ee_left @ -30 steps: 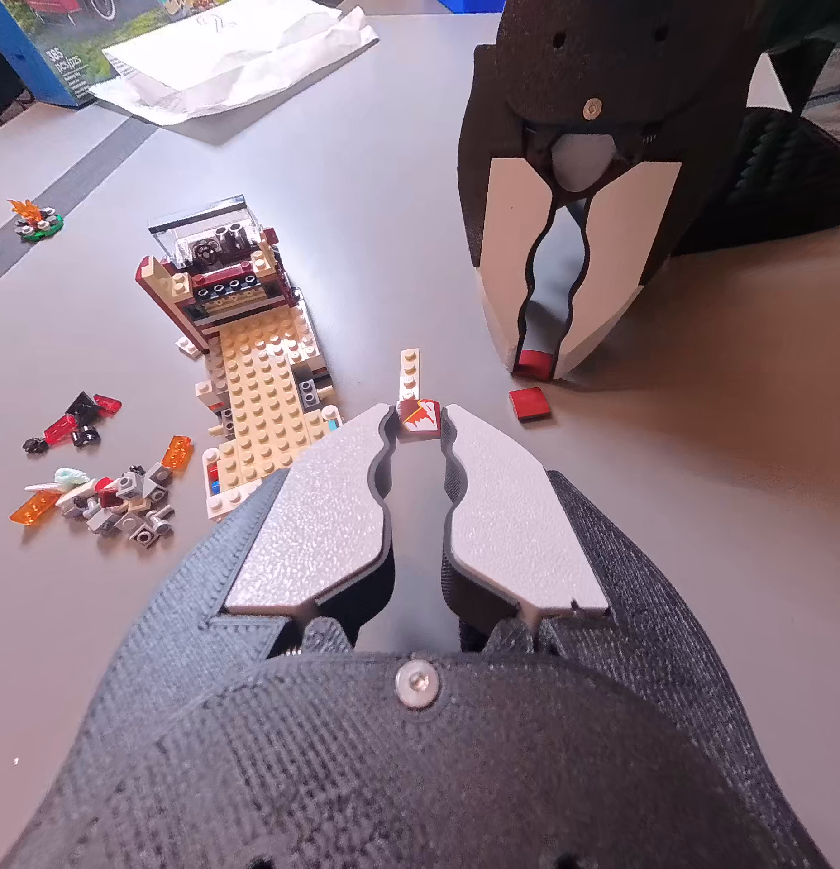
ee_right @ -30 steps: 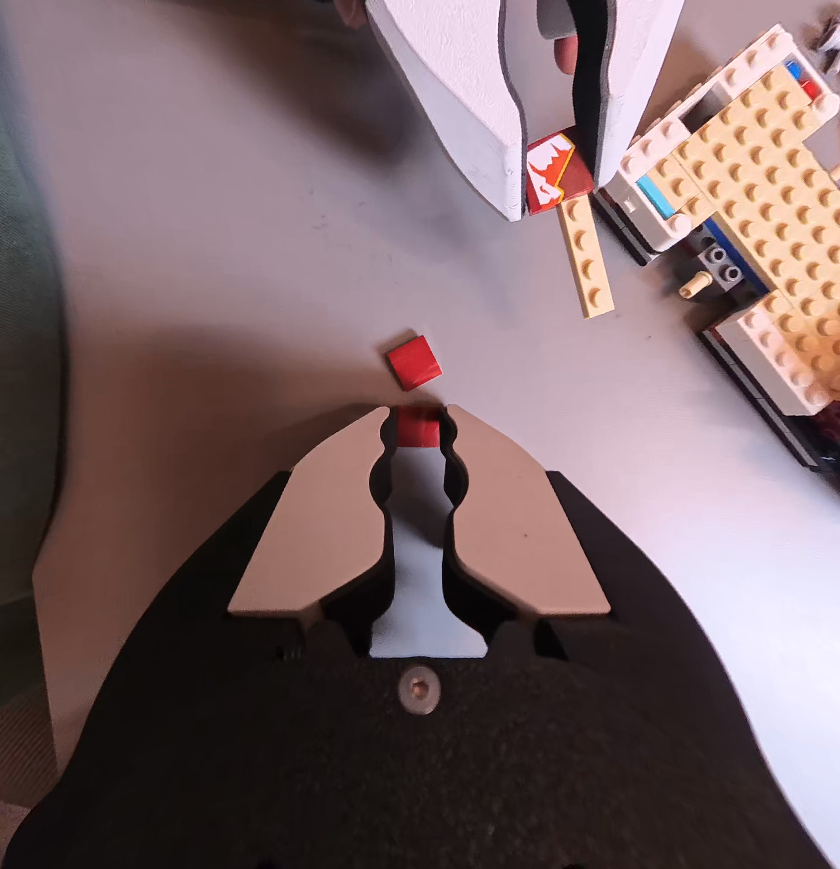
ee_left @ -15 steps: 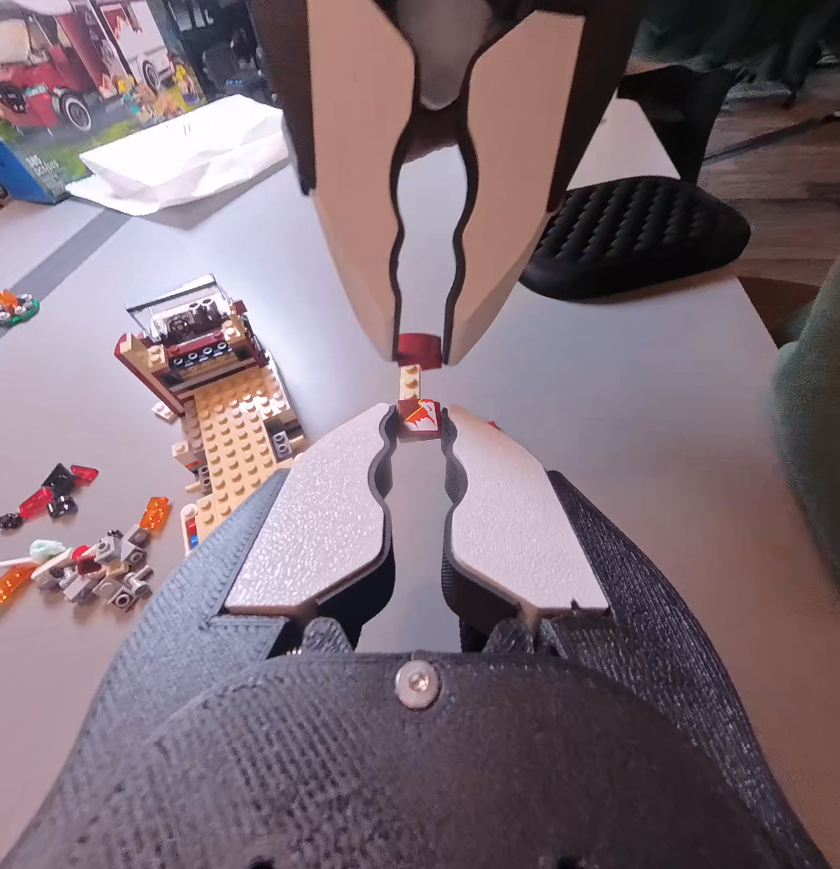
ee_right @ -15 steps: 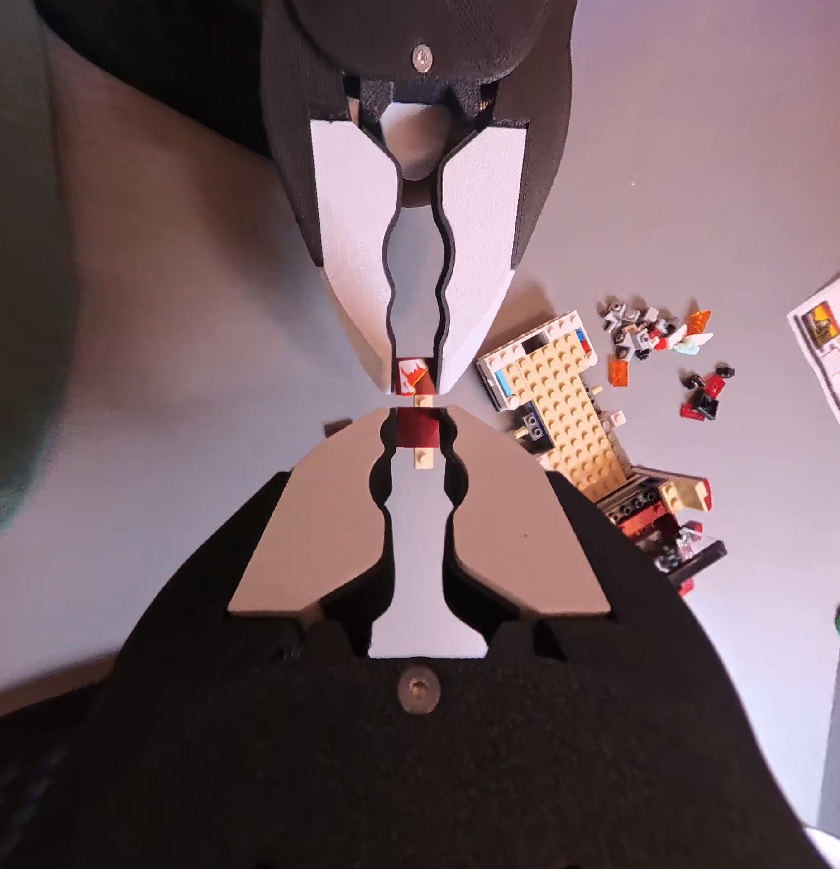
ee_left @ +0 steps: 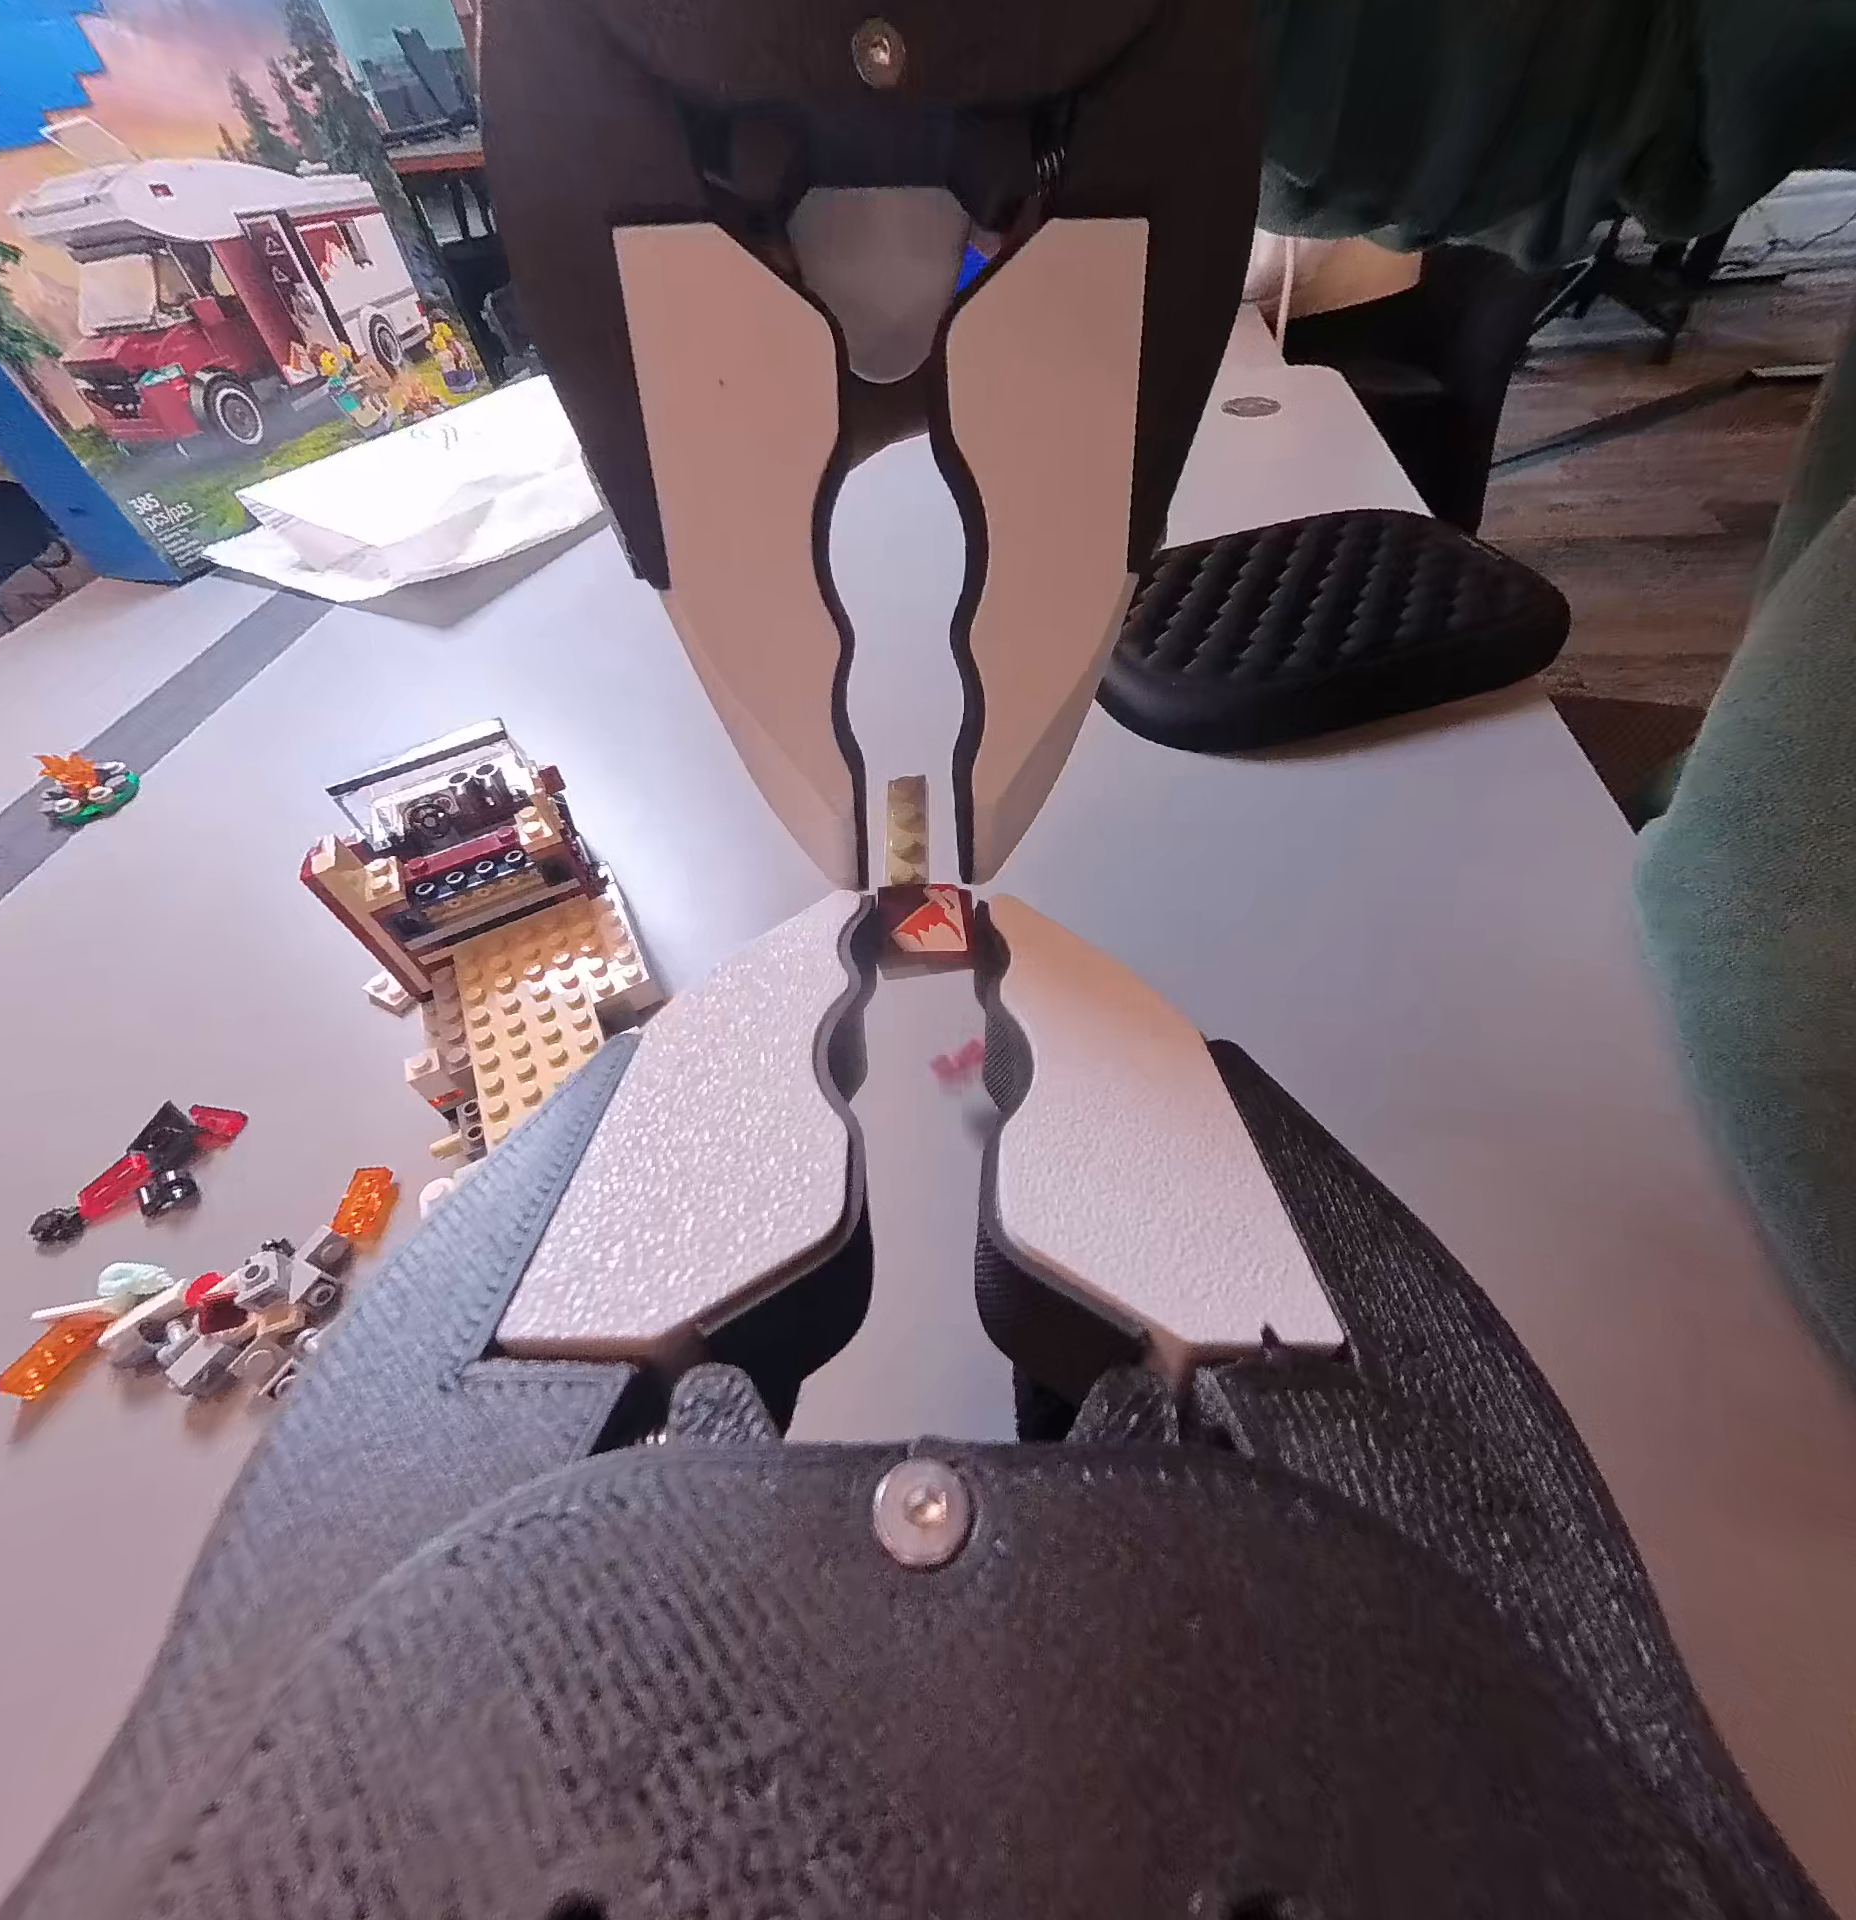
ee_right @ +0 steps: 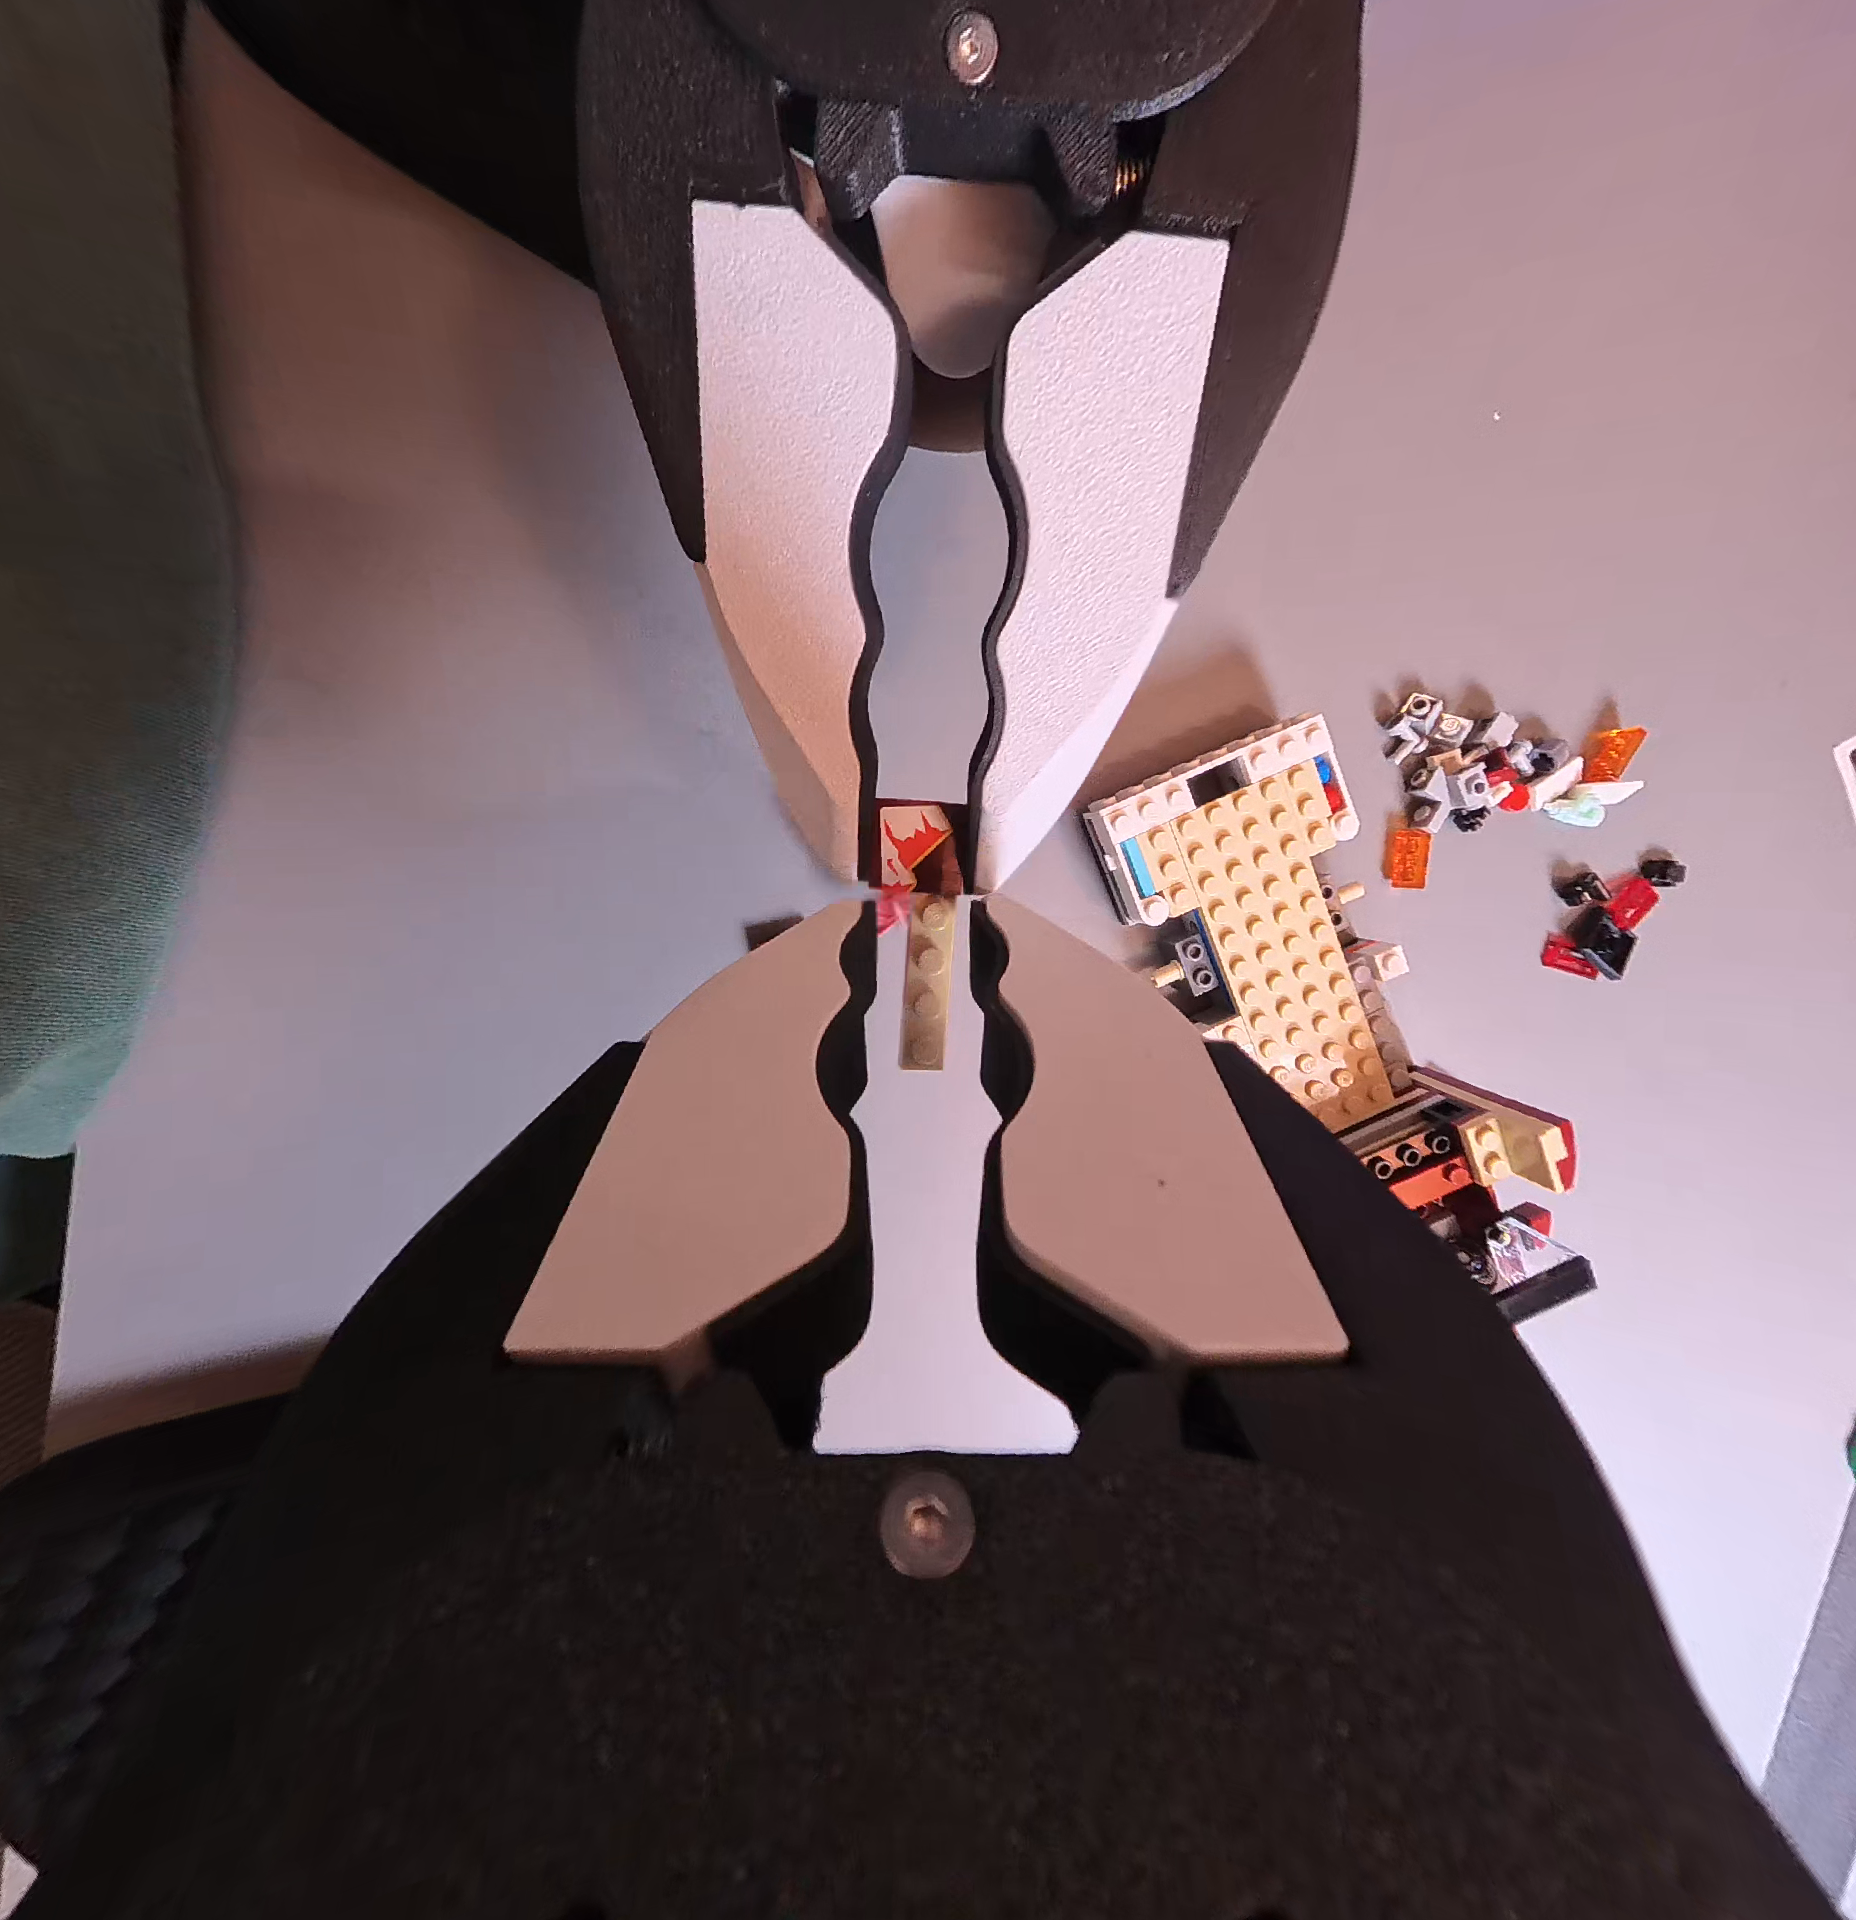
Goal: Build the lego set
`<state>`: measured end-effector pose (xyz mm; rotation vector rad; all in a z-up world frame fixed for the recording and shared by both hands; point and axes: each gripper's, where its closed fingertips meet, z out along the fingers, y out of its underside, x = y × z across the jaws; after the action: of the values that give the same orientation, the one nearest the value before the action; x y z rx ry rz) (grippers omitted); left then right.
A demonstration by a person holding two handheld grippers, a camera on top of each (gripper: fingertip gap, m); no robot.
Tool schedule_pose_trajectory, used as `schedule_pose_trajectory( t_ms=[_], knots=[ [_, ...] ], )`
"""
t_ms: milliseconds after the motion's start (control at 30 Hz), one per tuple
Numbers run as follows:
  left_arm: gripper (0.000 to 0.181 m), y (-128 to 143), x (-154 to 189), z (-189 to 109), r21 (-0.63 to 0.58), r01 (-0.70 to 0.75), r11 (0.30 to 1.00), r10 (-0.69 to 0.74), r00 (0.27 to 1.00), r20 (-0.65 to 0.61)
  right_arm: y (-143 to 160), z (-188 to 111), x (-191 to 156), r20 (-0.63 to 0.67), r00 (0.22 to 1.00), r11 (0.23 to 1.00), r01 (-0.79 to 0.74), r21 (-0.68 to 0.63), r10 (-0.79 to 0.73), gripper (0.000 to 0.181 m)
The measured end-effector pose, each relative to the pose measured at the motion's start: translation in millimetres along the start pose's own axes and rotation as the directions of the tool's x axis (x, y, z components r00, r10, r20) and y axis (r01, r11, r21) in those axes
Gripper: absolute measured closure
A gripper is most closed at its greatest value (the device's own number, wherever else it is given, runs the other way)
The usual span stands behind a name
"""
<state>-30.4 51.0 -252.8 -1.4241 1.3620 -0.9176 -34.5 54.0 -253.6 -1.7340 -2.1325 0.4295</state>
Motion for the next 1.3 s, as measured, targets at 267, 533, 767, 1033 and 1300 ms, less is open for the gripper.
schedule_pose_trajectory(
  t_ms=[267, 533, 767, 1033, 1300],
  knots=[
    [0.164, 12, -23, -7, -0.063, 0.001, 0.998, 0.005, 0.995, 0.095, -2, -11, 13, -0.066, 0.997, 0.996, -0.038, 0.074, 0.043, 0.164],
    [0.164, 30, -36, -14, -0.1, 0.131, 0.986, -0.125, 0.99, 0.062, 26, 6, 21, -0.162, 0.97, 0.97, -0.147, 0.196, 0.18, 0.162],
    [0.163, 27, -18, -9, -0.08, 0.298, 0.951, -0.305, 0.947, -0.097, 17, 15, 17, -0.125, 0.962, 0.905, -0.18, 0.385, 0.245, 0.163],
    [0.163, 23, -12, -9, -0.058, 0.386, 0.921, -0.391, 0.905, -0.166, 13, 20, 14, -0.084, 0.969, 0.896, -0.181, 0.405, 0.234, 0.174],
    [0.163, 23, -11, -8, -0.057, 0.34, 0.939, -0.345, 0.928, -0.145, 14, 17, 12, -0.045, 0.961, 0.878, -0.229, 0.421, 0.272, 0.174]
  ],
)
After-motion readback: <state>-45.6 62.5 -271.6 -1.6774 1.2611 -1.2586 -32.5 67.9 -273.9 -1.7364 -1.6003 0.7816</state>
